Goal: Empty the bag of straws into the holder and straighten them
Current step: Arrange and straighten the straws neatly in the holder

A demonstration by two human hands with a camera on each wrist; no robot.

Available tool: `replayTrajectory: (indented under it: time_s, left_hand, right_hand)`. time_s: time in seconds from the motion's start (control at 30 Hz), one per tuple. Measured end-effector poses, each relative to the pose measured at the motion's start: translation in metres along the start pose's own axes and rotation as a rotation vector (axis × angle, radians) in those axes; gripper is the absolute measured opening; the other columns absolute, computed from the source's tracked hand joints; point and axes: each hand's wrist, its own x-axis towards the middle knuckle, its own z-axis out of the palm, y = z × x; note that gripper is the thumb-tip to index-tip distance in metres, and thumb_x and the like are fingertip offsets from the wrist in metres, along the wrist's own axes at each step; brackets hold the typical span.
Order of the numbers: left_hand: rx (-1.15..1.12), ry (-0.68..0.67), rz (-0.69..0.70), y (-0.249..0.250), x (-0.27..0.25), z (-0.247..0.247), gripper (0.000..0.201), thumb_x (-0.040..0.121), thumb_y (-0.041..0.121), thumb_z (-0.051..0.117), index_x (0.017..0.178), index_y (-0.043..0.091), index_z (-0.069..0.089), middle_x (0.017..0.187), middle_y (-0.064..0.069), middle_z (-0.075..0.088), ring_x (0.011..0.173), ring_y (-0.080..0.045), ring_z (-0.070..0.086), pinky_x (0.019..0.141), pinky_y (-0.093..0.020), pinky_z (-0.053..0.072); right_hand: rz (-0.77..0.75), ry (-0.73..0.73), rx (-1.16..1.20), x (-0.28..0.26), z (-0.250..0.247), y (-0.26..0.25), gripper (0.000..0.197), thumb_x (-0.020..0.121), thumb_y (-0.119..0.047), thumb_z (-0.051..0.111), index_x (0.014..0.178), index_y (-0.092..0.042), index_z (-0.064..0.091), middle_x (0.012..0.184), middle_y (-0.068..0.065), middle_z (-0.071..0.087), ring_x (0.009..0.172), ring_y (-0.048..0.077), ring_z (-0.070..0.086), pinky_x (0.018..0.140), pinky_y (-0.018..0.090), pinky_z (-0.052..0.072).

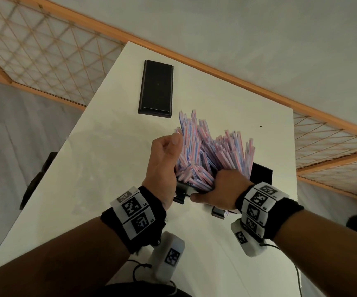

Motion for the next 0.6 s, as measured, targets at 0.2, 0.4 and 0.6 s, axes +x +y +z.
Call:
replayTrajectory:
  time_s: [0.2,0.4,0.6]
  left_hand:
    - [0.003,0.020,0.015,-0.005,0.005,0.001,0.097,0.050,0.088,0.076,0.113,0.016,0.057,0.132,-0.025,0.058,0.127,-0.041,0.056,0.110,-0.058,0.042]
    - [-0.006,-0.004,0.020,-0.006,0.006,0.002,0.102,0.040,0.090,0.076,0.111,0.019,0.055,0.131,-0.021,0.060,0.127,-0.036,0.057,0.110,-0.055,0.043]
    - [0.069,-0.060,0.066,-0.005,0.006,0.004,0.082,0.052,0.075,0.077,0.102,0.017,0.051,0.094,0.003,0.055,0.082,-0.001,0.059,0.087,-0.026,0.049]
  right_hand:
    - [0.004,-0.112,0.166,0.001,0.006,0.001,0.052,0.076,-0.073,0.065,0.088,-0.025,0.049,0.076,-0.009,0.051,0.073,0.014,0.052,0.054,0.020,0.032]
    - [-0.055,-0.089,0.272,0.007,0.009,0.012,0.087,0.077,-0.054,0.078,0.145,-0.018,0.037,0.132,-0.004,0.054,0.117,0.020,0.054,0.088,0.022,0.039]
    - [-0.188,-0.075,0.336,0.004,-0.005,0.006,0.052,0.078,-0.051,0.079,0.119,-0.035,0.052,0.102,-0.028,0.057,0.094,-0.005,0.055,0.076,0.008,0.037]
